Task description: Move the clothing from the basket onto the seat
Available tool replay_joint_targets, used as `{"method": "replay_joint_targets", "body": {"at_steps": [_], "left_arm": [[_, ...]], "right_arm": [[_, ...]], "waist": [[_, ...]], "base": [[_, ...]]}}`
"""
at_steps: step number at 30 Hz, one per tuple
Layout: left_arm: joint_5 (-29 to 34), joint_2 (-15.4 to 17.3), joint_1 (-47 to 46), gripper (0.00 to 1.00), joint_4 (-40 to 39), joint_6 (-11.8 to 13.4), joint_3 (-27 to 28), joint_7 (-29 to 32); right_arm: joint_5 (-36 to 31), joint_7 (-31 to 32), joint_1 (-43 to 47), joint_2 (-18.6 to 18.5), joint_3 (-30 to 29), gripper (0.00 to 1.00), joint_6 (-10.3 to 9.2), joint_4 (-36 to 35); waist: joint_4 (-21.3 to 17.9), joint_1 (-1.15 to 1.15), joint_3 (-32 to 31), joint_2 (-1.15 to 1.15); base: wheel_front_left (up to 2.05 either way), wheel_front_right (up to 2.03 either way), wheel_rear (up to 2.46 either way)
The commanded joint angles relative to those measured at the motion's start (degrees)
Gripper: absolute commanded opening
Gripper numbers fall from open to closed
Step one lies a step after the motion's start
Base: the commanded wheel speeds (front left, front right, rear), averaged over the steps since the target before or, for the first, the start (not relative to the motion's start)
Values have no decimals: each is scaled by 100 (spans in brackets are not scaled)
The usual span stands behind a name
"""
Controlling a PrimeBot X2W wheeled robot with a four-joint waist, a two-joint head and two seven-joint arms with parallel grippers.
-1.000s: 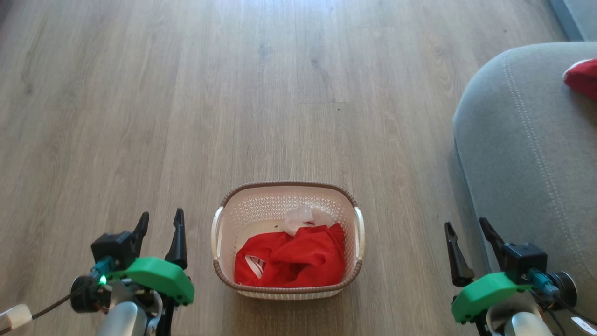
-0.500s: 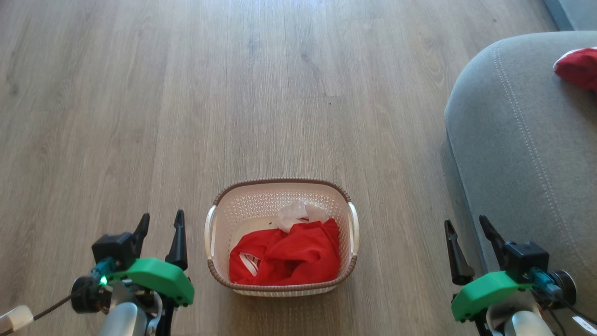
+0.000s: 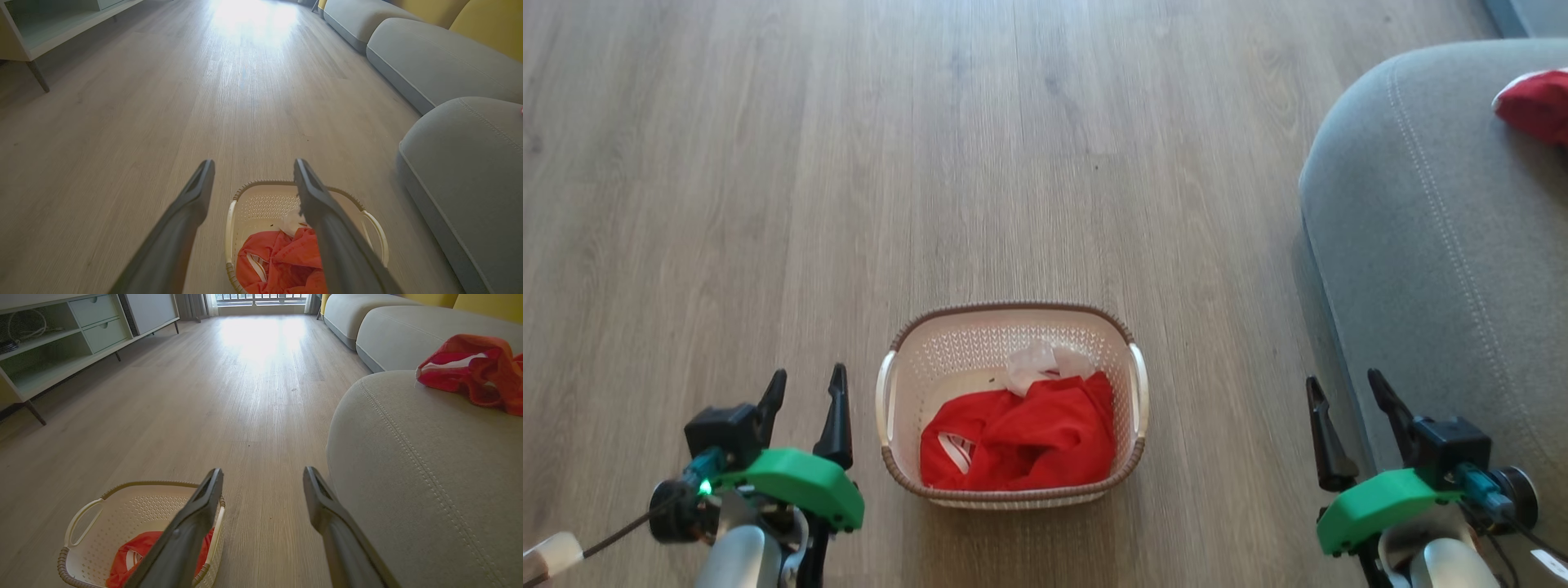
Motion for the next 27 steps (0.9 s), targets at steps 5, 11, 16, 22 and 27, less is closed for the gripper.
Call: {"method": "replay_joint_targets", "body": {"at_steps": [5, 11, 16, 22, 27], "left_arm": [[130, 15, -471, 100, -155, -97, 251, -73], [223, -14, -916, 100, -126, -191, 175, -73], [336, -42, -1530, 100, -46, -278, -32, -73], [578, -80, -2462, 100, 290, -378, -521, 57], [649, -126, -3279, 100, 908, -388, -937, 542]], "right_arm": [[34, -77, -345, -18, 47, 100, -2, -285], [31, -77, -659, -18, -121, 100, -2, -496], [5, -78, -1111, -18, -316, 100, -2, -755], [-55, -78, -1693, -18, -465, 100, -2, -1068], [-138, -78, -2009, -18, -503, 100, -2, -1278]], "waist": [[-52, 0, 342, 0], [-93, 0, 1050, 0], [-139, 0, 1943, 0], [-212, 0, 3006, 0], [-236, 0, 3647, 0]], "base": [[0, 0, 0], [0, 0, 0], [0, 0, 0], [0, 0, 0], [0, 0, 0]]}}
